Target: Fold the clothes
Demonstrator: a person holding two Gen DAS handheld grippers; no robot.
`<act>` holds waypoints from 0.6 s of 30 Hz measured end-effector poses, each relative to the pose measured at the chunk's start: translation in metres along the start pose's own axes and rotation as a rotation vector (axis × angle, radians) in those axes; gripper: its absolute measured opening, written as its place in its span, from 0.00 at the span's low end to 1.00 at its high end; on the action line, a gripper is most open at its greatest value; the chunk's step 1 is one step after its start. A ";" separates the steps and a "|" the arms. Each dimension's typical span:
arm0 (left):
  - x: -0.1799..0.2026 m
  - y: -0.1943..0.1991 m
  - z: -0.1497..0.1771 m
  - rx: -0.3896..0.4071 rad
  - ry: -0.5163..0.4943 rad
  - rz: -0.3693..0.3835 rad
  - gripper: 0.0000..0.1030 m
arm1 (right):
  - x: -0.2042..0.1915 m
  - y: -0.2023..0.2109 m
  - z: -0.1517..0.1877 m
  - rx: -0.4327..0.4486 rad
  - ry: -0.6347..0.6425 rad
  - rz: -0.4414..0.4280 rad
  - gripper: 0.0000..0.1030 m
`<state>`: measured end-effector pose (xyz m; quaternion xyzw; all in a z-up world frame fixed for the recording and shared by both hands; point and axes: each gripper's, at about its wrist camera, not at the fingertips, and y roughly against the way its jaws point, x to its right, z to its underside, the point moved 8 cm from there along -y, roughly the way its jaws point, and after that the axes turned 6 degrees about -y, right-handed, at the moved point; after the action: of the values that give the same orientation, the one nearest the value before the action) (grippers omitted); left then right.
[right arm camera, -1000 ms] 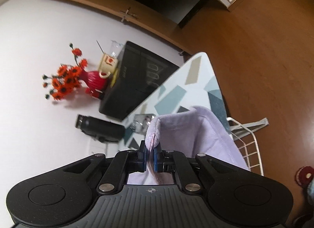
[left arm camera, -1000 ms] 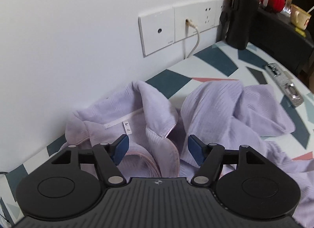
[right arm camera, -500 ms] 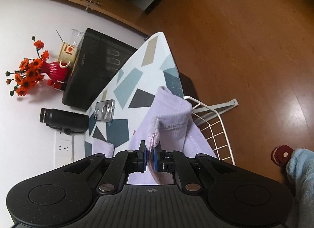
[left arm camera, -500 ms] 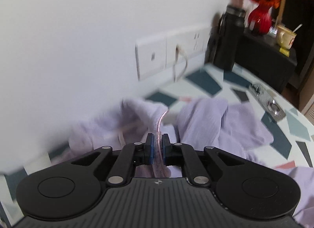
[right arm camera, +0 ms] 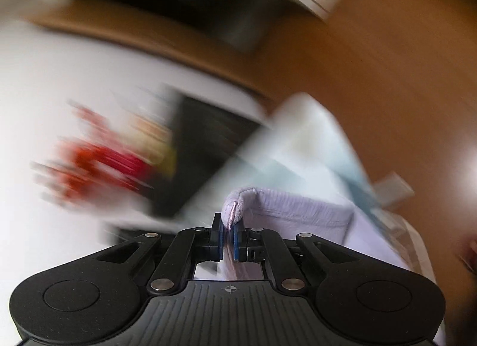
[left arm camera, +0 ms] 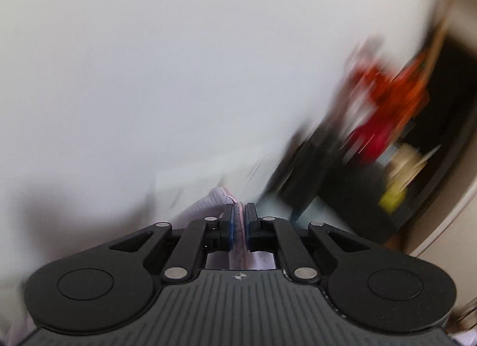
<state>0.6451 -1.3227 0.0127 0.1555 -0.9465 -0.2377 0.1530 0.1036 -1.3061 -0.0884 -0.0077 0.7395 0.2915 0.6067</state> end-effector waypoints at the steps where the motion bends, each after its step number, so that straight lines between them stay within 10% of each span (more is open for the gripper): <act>1: -0.005 0.000 0.004 -0.011 -0.017 -0.001 0.07 | -0.016 0.013 -0.005 0.031 0.000 -0.064 0.05; 12: -0.065 -0.034 0.124 -0.385 -0.128 -0.221 0.07 | 0.106 0.018 0.064 -0.251 -0.093 0.318 0.05; 18: -0.044 -0.011 0.079 -0.268 -0.088 -0.137 0.07 | 0.044 0.039 0.034 -0.134 0.006 0.105 0.05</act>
<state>0.6591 -1.2839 -0.0683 0.1871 -0.8993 -0.3785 0.1142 0.1082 -1.2435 -0.1146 -0.0104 0.7195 0.3720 0.5864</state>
